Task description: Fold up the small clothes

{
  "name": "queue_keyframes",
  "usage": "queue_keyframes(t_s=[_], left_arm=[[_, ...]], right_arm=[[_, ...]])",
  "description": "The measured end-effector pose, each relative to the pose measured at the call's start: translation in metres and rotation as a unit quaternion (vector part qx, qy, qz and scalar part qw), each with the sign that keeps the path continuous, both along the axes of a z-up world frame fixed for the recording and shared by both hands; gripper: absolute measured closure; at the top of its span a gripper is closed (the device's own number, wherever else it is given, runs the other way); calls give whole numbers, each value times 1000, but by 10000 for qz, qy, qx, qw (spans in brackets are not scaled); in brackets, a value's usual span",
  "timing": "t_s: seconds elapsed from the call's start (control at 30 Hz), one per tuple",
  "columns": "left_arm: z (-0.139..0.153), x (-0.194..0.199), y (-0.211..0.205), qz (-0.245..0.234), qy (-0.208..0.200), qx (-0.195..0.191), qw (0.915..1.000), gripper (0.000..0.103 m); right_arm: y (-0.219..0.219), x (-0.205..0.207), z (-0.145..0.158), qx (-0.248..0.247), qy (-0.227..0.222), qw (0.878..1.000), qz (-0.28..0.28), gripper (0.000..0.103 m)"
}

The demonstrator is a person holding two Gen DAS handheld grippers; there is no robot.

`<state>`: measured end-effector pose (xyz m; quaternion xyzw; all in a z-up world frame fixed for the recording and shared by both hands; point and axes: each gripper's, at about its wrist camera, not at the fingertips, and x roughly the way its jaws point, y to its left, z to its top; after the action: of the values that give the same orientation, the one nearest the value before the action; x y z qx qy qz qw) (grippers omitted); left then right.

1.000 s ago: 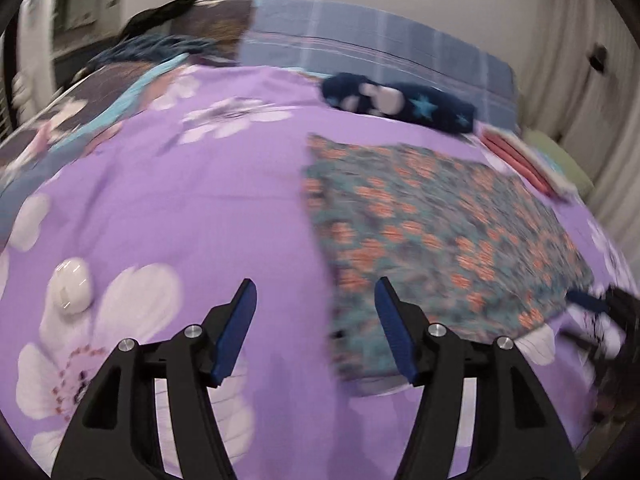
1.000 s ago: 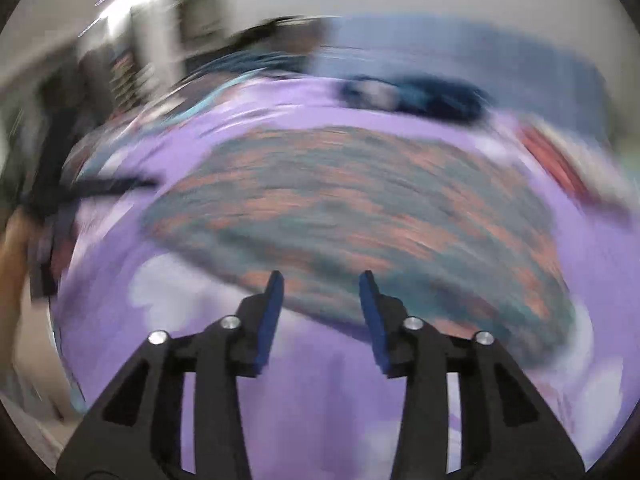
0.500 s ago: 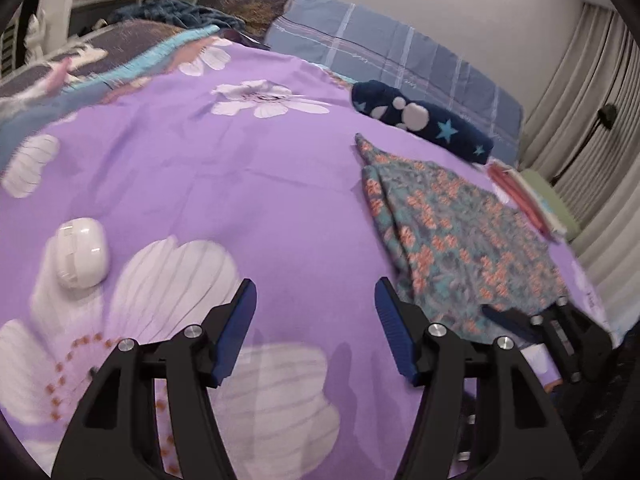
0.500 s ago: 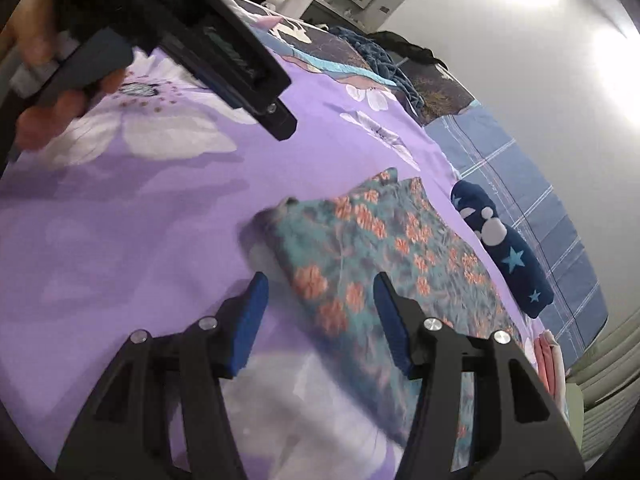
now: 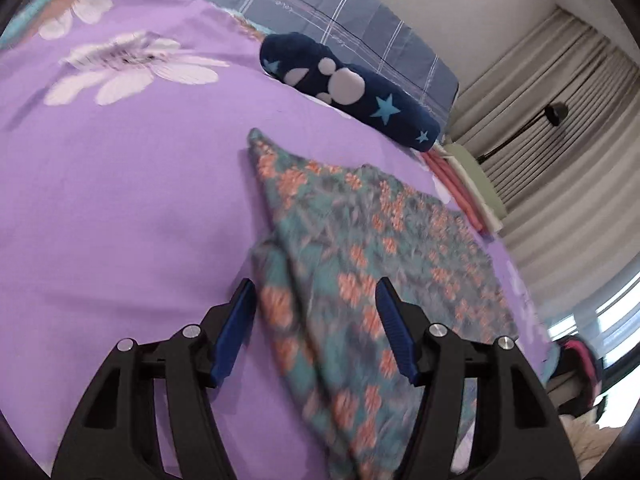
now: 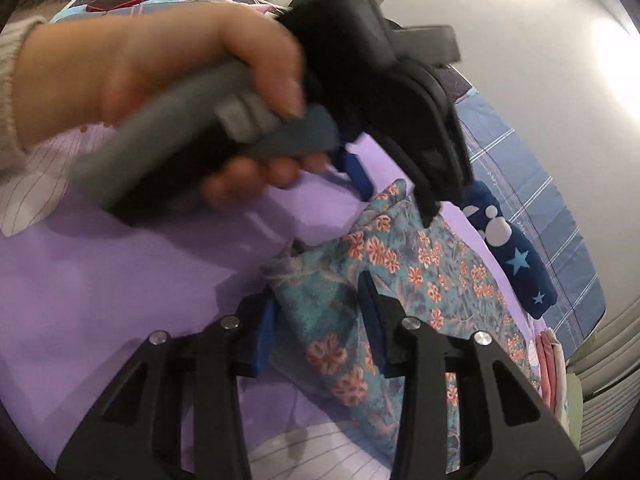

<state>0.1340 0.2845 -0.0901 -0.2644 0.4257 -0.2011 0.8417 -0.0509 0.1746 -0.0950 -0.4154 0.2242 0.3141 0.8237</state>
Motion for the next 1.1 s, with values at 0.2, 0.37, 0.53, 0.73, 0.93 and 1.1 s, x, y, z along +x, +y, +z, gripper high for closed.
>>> queue_keyframes(t_s=[0.2, 0.37, 0.53, 0.73, 0.93, 1.1], left_arm=[[-3, 24, -12, -223, 252, -313, 9989, 69], [1, 25, -26, -223, 245, 47, 9994, 94], [22, 26, -25, -87, 83, -78, 9999, 94], [46, 25, -42, -80, -57, 75, 9999, 94], [63, 30, -66, -35, -78, 89, 9999, 94], [82, 36, -108, -98, -165, 377, 9991, 94]], right_arm=[[7, 15, 0, 131, 98, 9998, -152, 72], [-4, 33, 14, 750, 428, 9950, -493, 91], [-25, 42, 39, 1381, 527, 9868, -656, 91], [-47, 43, 64, 1855, 605, 9774, -808, 91], [-84, 42, 82, 2294, 444, 9659, -1112, 91], [-122, 50, 92, 2671, 502, 9521, -1401, 91]])
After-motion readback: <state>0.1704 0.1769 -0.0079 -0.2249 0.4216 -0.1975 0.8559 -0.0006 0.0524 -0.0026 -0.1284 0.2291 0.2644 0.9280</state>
